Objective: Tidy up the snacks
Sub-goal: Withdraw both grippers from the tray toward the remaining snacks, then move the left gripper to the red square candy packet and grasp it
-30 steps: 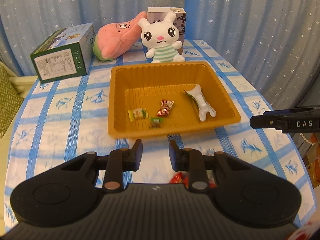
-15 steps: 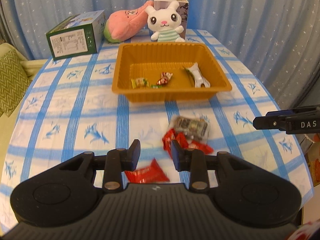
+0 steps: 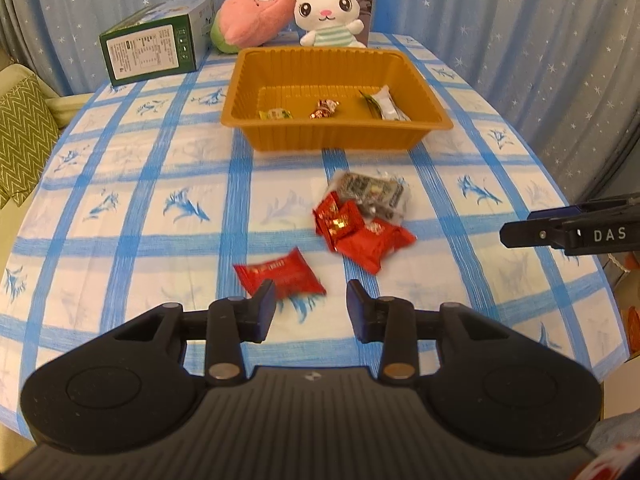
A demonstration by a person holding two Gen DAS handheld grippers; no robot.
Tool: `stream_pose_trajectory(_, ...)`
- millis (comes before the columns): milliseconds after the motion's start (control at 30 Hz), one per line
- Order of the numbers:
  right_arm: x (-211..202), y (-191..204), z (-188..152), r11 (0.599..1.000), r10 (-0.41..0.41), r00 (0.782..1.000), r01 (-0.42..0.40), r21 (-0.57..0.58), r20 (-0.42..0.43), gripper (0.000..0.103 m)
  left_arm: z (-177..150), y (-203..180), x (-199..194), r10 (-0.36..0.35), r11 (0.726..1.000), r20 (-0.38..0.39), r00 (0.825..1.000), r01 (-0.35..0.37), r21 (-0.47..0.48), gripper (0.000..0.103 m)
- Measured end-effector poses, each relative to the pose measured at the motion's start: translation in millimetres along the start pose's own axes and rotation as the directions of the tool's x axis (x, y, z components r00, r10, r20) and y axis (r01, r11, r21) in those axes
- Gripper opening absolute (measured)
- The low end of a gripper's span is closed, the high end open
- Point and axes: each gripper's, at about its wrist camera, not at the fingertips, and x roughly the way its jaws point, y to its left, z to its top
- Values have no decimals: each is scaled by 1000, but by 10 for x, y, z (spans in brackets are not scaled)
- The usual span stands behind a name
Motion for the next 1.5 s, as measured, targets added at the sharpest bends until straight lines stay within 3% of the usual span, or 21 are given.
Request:
stream_pose_trajectory(400,95,38,-159,999,-35,999,34,-31,-30,57,-187,-92,107,16,999,-27,999,-15,44,36)
stream_pose_trajectory(700,152,54,-206,999,-45,998,44,-20,-46,57,-199,-76,171,39,994,-7,999,-38,104,38)
stream_pose_trajectory(967,177,32,-220,998,-61,997,62,9,-54,57,-143,-25,322,80,974,4,997,-79,214,42)
stream_pose_trajectory(1500,243,-38,-213,990,-99,993,105,96,-65,57,9,43,669,71,930,-21,997,-58,362,42)
